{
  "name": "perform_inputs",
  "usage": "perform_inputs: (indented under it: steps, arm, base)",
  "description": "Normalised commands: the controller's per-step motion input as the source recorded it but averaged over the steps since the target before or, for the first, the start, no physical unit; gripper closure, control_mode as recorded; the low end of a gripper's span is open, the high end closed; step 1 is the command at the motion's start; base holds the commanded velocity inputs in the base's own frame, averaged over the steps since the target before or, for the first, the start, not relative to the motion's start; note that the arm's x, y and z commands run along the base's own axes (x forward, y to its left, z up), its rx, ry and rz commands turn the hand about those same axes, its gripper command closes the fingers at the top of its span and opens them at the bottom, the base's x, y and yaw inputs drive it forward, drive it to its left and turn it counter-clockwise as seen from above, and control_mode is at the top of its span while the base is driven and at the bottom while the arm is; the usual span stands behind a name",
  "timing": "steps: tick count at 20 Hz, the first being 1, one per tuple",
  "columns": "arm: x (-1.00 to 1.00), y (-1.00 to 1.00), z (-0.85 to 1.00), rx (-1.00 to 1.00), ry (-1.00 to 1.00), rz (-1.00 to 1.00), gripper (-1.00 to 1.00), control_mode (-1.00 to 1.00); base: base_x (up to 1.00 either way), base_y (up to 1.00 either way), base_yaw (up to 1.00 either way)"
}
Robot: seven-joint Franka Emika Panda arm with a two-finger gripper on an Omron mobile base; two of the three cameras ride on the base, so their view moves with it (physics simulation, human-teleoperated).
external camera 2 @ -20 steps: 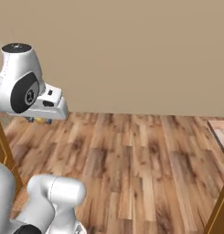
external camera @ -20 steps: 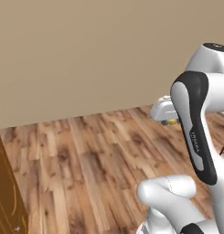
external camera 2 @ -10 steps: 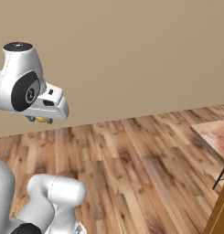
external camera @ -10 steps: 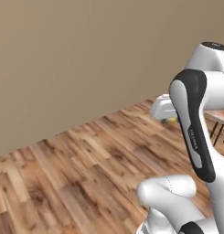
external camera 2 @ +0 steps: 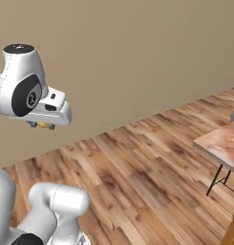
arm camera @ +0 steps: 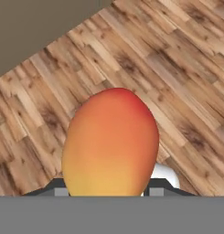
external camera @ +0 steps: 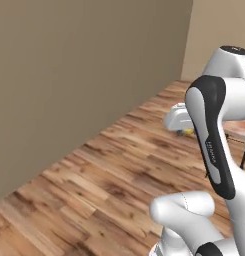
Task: Pick up the pear and mango from the fridge and place one fruit on each plate on the dining counter.
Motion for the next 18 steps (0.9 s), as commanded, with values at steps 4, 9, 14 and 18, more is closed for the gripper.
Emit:
perform_inputs:
  steps: [4, 9, 14, 18]
  arm:
    - [0.00, 0.00, 0.00, 0.00, 0.00, 0.00, 1.00, 1.00]
    - [0.00, 0.00, 0.00, 0.00, 0.00, 0.00, 1.00, 1.00]
    - [0.00, 0.00, 0.00, 0.00, 0.00, 0.00, 1.00, 1.00]
    - [0.00, 0.00, 0.00, 0.00, 0.00, 0.00, 1.00, 1.00]
  base:
    - [1.00, 0.94, -0.53]
    - [1.00, 0.93, -0.54]
    - [1.00, 0.93, -0.53]
    - [1.00, 0.90, -0.52]
